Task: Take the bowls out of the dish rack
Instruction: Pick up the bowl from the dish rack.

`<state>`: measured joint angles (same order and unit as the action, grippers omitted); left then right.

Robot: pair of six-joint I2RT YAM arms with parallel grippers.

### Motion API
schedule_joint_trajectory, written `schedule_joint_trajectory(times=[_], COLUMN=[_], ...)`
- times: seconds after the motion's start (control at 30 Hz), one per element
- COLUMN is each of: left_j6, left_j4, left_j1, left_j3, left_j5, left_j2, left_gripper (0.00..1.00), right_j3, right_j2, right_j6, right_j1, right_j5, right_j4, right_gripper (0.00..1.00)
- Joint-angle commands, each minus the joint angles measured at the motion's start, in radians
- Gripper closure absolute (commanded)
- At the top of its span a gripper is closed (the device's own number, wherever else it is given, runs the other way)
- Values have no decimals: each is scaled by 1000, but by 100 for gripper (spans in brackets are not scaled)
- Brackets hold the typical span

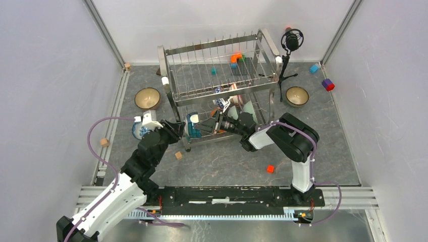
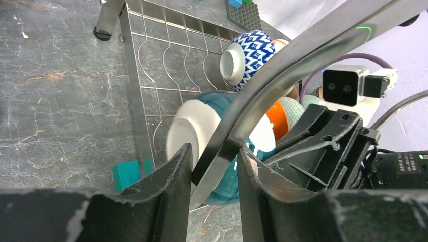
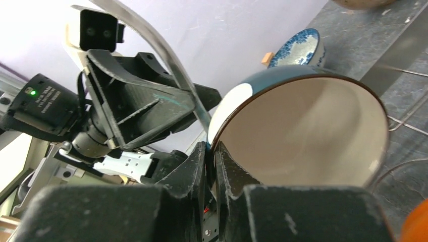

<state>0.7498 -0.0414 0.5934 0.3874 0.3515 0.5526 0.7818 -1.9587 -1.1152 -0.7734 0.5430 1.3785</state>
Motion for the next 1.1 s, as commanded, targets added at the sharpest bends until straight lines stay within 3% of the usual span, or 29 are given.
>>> schedule_joint_trajectory(times=[0.0,0.5,0.63,0.9,1.07], left_j6=[-23,-20,-12,15,57], left_j4=[20,-48,-75,-147,-260], left_j1=[-11,-12,-12,-12,-13], left_j3=[-16,-18,-9,13,46], left_j5=[109,150,149,124,58], left_j2=[-8,-68,-85,-131,-202], left_gripper=[64,63,55,30,19], right_j3=[-1,-62,-112,-204,-279], right_j2=[67,179,233,341,396], right_j6=[-35,-50,-49,-16,-6], right_j1=[15,21,20,19,20], right_j5=[25,43,54,84,122], right_j4=[225,221,226,182,173], right_gripper=[100,100,100,100,100])
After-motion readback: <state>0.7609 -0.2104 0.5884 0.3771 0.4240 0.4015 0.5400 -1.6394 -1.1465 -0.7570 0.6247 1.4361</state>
